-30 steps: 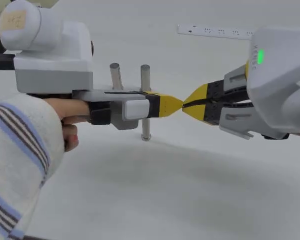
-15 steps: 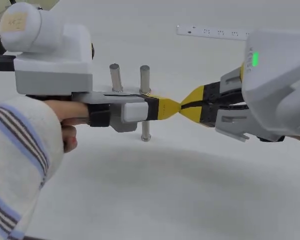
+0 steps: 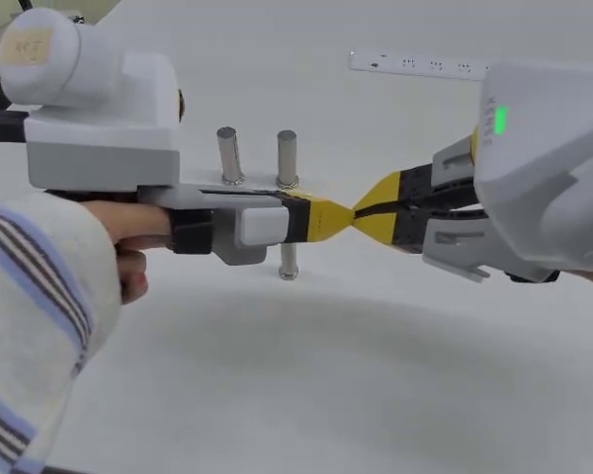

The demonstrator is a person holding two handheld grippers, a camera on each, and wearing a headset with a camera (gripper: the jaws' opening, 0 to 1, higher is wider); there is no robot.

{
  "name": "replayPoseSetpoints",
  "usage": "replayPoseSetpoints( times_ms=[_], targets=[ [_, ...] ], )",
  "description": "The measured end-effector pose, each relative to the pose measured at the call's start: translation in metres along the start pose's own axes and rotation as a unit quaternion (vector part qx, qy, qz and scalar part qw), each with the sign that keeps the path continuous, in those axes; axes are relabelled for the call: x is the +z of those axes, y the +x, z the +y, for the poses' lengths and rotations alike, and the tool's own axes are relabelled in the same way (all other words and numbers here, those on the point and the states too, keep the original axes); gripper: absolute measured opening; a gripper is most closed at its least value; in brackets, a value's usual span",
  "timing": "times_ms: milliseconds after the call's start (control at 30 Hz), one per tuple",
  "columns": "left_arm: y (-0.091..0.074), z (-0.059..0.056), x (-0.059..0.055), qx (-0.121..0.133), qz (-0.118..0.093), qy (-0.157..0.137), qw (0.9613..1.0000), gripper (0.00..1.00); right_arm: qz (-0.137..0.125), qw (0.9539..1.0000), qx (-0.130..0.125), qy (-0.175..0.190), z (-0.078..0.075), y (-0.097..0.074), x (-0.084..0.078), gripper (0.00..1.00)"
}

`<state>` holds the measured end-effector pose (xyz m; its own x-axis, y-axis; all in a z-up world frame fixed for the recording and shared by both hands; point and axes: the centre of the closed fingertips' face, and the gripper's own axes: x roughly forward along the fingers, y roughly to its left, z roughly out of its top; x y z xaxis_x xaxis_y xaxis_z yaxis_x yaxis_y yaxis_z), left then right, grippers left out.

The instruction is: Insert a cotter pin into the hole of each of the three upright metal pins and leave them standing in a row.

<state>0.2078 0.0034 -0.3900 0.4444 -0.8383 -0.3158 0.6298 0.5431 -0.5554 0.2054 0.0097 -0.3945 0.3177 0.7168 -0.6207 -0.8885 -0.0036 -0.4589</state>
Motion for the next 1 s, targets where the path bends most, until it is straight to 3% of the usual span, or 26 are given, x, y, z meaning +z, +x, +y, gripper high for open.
replayPoseSetpoints(
  times_ms=[267,400,667,867,1000],
  targets=[
    [0.0009,-0.0004,0.0003,0.000,0.001,-0.012,0.9999,0.00,-0.001,1.0000,-0.001,0.001,-0.0004,-0.0005,-0.0009,0.00],
    [0.0004,-0.0015,0.0004,0.007,0.004,0.018,0.9998,0.00,-0.004,1.0000,-0.002,0.001,-0.0008,0.0001,-0.0006,0.00],
    [0.0001,0.0003,0.0004,0.010,0.008,0.027,0.9996,0.00,-0.010,0.9999,-0.004,0.001,-0.0012,0.0018,-0.0001,0.00],
    [-0.0014,0.0000,-0.0007,0.011,0.010,0.045,0.9989,0.00,-0.022,0.9993,0.003,0.031,-0.0033,0.0008,0.0015,0.06],
    [-0.0013,-0.0085,-0.0007,0.001,0.008,0.071,0.9974,0.00,-0.026,0.9986,0.010,0.044,-0.0010,0.0030,0.0004,0.07]
  ],
)
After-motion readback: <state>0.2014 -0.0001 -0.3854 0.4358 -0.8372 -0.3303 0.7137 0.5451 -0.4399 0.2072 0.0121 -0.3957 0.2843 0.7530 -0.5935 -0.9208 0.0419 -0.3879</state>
